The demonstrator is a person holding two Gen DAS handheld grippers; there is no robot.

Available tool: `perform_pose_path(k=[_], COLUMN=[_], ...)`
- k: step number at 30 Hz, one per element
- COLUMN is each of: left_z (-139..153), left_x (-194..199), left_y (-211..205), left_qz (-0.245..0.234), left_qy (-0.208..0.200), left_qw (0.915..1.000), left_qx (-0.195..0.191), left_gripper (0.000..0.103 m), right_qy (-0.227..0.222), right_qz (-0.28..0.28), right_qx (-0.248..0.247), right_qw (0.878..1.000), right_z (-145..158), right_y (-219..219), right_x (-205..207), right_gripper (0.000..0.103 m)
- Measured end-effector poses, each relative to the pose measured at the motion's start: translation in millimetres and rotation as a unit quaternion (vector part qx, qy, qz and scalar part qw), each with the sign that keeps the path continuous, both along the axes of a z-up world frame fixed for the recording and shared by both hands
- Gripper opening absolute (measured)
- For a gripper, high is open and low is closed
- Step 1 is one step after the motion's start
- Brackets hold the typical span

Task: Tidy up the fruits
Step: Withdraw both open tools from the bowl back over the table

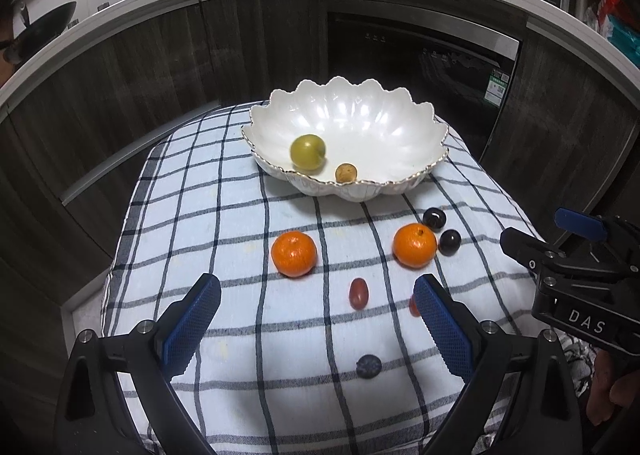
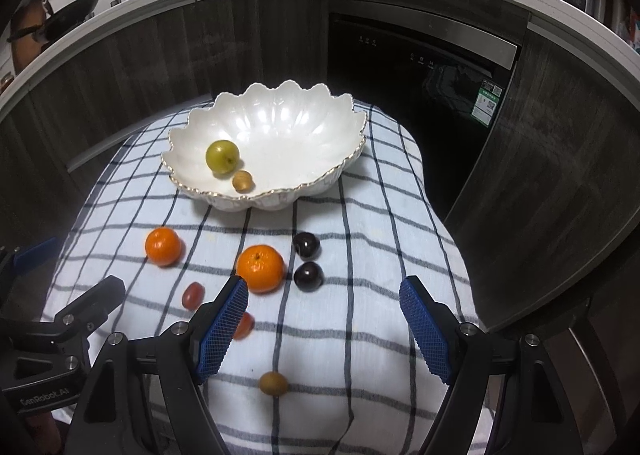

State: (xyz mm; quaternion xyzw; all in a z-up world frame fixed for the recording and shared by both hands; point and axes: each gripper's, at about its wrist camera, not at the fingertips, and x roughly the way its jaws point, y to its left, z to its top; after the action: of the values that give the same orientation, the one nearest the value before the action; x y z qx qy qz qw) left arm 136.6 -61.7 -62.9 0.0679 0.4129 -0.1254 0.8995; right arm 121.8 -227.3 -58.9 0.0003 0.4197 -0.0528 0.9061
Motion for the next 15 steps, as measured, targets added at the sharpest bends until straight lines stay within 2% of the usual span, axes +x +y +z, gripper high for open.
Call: perform_pose_path(k=[15], left_z=[-23.9], left_x=[-24.2], left_y=[2.5], left_qz=[-0.016], left_qy=[0.008], left_qw=[0.9998], left_qx=[0.0], left_gripper=[0.099], right_qy=[0.005], right_qz=[0.01], right_qx=[-0.01], right_qw=[1.0], right_z=[-16.0], right_y=[7.4], right_x=[-18.7], right_gripper=[0.079])
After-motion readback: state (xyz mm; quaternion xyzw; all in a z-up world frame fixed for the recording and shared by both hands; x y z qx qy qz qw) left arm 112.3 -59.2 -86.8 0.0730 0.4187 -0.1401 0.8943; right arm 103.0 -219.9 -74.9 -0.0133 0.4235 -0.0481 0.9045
